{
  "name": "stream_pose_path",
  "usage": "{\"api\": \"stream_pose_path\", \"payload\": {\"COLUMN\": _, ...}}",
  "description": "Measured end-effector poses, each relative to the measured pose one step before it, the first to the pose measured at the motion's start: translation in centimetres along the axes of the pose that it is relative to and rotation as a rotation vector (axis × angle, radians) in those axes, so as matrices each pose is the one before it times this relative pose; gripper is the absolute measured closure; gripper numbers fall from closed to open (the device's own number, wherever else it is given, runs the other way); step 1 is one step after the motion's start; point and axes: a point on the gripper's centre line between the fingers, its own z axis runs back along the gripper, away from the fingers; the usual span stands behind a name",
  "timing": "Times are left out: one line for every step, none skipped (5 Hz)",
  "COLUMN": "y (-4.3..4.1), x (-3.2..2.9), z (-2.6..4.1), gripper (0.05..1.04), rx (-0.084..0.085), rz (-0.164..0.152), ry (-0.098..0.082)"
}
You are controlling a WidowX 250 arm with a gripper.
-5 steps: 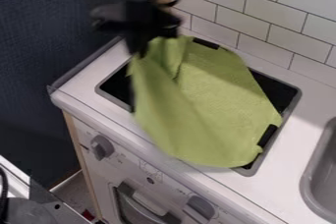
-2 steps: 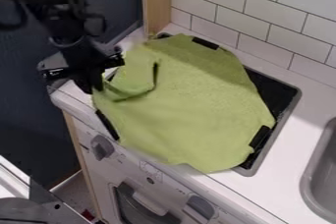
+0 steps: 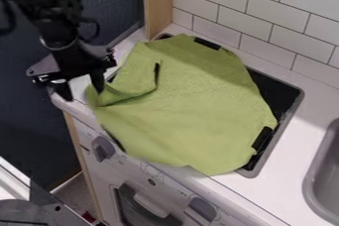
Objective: Unfold the cloth from top right to bottom left.
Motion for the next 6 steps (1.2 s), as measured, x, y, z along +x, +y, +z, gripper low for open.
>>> {"api": "stream_pose_path", "payload": {"y": -0.779, "x": -0.544, "z": 2.807, "gripper": 0.079, "rx": 0.0704, "rz": -0.0301, "ry": 0.0067}}
{"api": "stream_pose_path", "payload": {"y": -0.905, "x": -0.604, "z": 2.870, "gripper": 0.080, "rx": 0.0874, "rz": -0.0111, "ry": 0.0333}}
{"api": "stream_pose_path", "payload": {"y": -3.683, "x": -0.632, "z": 1.139, "gripper": 0.083, "rx": -0.0021, "rz": -0.0976, "ry": 0.0037}}
{"api": "stream_pose_path", "payload": {"y": -3.823, "x": -0.456, "z": -0.560, "gripper": 0.083, "rx": -0.0626, "rz": -0.0864, "ry": -0.0018}}
{"api": "stream_pose_path", "payload": {"y": -4.721, "x": -0.356, "z": -0.777, "gripper": 0.083, "rx": -0.0605, "rz": -0.1204, "ry": 0.0514}}
{"api": "stream_pose_path", "payload": {"y": -3.508, "x": -0.111, "z": -0.695, "gripper": 0.083, "rx": -0.0266, "rz": -0.0986, "ry": 0.0171}}
